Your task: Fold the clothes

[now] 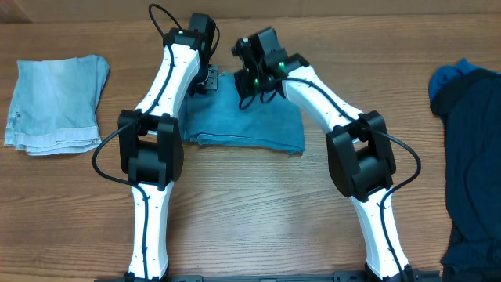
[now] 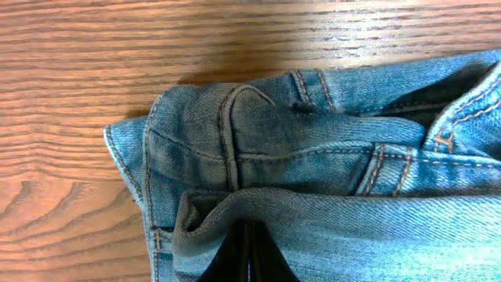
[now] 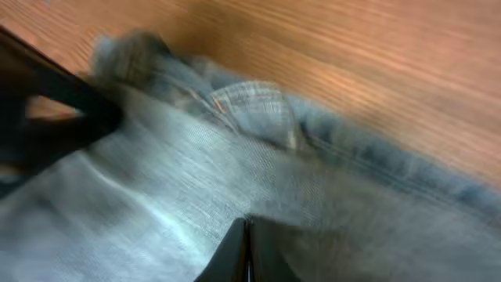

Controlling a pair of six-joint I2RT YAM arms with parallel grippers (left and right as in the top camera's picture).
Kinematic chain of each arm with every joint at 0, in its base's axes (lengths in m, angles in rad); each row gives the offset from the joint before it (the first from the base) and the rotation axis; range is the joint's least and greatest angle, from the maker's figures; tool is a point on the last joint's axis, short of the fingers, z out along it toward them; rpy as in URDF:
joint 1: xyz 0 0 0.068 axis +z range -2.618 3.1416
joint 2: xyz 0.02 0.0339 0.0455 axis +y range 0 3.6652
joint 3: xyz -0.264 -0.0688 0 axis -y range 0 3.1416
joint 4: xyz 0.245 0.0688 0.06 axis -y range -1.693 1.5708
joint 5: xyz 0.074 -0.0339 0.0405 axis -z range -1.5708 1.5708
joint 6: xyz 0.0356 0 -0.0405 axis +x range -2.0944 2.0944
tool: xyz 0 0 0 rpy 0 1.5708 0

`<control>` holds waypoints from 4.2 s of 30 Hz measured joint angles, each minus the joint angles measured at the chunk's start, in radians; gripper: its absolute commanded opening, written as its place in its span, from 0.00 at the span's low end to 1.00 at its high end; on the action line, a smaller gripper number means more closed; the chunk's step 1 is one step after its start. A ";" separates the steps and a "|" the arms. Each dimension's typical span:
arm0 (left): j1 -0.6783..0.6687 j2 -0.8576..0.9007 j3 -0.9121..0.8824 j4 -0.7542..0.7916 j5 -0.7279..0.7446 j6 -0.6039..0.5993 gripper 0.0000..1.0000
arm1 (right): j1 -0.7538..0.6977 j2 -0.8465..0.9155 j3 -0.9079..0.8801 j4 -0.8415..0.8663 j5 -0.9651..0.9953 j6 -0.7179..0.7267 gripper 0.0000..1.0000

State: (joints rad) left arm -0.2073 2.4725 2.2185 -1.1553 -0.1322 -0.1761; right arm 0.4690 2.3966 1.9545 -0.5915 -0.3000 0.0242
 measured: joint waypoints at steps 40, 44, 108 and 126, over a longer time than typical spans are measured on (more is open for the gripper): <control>0.006 0.021 0.014 -0.045 0.028 -0.058 0.04 | 0.147 -0.174 -0.309 -0.223 -0.228 0.226 0.04; 0.007 0.017 0.081 -0.121 0.035 -0.058 0.04 | 0.146 -0.174 -0.296 -0.287 -0.291 0.233 0.04; 0.228 -0.118 -0.296 0.031 0.492 0.174 1.00 | -0.252 -0.189 -0.060 -0.450 0.117 -0.025 0.93; 0.191 -0.100 -0.295 0.057 0.571 0.220 0.75 | -0.203 -0.129 -0.084 -0.371 -0.068 -0.025 0.93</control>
State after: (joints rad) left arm -0.0162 2.3722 1.9232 -1.0985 0.4389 0.0444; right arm 0.2665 2.2681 1.8709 -0.9627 -0.3679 -0.0010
